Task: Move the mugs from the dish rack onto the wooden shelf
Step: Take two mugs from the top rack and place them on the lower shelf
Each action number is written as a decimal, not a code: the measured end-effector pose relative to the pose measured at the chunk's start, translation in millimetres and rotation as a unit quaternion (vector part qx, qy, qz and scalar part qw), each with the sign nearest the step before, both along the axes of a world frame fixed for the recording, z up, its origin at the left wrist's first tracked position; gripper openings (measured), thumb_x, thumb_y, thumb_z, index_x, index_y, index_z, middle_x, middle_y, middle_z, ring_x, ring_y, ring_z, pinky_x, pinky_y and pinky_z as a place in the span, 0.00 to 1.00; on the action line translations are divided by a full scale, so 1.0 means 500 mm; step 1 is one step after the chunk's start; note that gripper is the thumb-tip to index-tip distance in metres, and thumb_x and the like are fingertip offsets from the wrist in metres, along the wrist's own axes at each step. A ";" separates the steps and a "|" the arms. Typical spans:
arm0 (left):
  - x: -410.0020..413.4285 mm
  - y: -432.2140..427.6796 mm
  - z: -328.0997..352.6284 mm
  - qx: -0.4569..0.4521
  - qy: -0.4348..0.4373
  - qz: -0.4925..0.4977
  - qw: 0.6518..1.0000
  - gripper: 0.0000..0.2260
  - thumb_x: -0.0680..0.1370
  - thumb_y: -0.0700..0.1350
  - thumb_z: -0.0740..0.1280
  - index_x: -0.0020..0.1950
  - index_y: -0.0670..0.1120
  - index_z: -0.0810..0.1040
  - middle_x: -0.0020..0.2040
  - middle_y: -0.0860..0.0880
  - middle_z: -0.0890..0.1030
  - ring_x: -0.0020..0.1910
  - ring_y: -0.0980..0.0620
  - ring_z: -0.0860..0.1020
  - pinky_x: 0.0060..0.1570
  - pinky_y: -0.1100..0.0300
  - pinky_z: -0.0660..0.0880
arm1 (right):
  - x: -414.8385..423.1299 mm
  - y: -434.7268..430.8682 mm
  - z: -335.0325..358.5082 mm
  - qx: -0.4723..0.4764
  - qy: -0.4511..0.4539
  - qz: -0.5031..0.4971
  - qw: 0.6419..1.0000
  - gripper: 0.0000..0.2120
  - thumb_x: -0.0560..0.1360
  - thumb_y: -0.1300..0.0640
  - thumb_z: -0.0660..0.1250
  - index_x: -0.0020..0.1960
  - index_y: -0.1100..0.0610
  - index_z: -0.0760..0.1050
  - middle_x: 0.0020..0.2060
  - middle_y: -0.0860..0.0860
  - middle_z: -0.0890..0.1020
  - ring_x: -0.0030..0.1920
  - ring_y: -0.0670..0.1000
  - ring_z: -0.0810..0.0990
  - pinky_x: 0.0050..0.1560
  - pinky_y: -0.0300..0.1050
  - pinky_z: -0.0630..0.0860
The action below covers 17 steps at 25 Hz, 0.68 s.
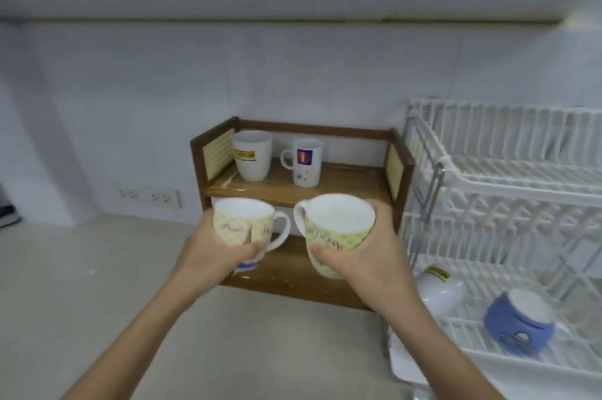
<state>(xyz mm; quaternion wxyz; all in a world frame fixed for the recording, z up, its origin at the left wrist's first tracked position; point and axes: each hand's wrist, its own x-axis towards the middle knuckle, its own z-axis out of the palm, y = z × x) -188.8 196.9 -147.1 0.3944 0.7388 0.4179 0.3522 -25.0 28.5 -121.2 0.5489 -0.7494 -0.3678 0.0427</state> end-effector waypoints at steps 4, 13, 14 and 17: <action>0.018 0.051 -0.155 -0.092 0.037 0.022 0.995 0.36 0.57 0.51 0.81 0.60 0.50 0.67 0.52 0.51 0.77 0.50 0.50 0.77 0.45 0.56 0.78 | 0.032 0.104 -0.165 -0.093 0.047 -0.029 0.994 0.46 0.52 0.45 0.80 0.65 0.44 0.61 0.48 0.43 0.73 0.52 0.49 0.74 0.45 0.37 0.70; 0.174 0.212 -0.347 -0.129 0.015 0.092 0.987 0.43 0.55 0.50 0.82 0.66 0.44 0.68 0.62 0.44 0.75 0.62 0.44 0.73 0.59 0.47 0.75 | 0.110 0.326 -0.386 -0.155 0.128 -0.146 0.968 0.45 0.55 0.45 0.81 0.65 0.49 0.61 0.57 0.51 0.78 0.59 0.56 0.75 0.55 0.51 0.74; 0.183 0.224 -0.362 -0.124 0.019 0.095 0.987 0.43 0.55 0.51 0.82 0.66 0.45 0.69 0.61 0.45 0.76 0.62 0.44 0.73 0.60 0.47 0.75 | 0.116 0.343 -0.399 -0.156 0.128 -0.147 0.968 0.45 0.55 0.45 0.81 0.65 0.49 0.61 0.58 0.52 0.77 0.60 0.56 0.75 0.56 0.52 0.74; 0.202 0.253 -0.393 -0.113 0.030 0.097 0.988 0.44 0.55 0.51 0.82 0.67 0.46 0.68 0.63 0.45 0.77 0.63 0.44 0.73 0.63 0.50 0.72 | 0.128 0.388 -0.423 -0.148 0.133 -0.154 0.968 0.45 0.55 0.46 0.82 0.64 0.52 0.63 0.60 0.53 0.76 0.62 0.57 0.74 0.59 0.53 0.73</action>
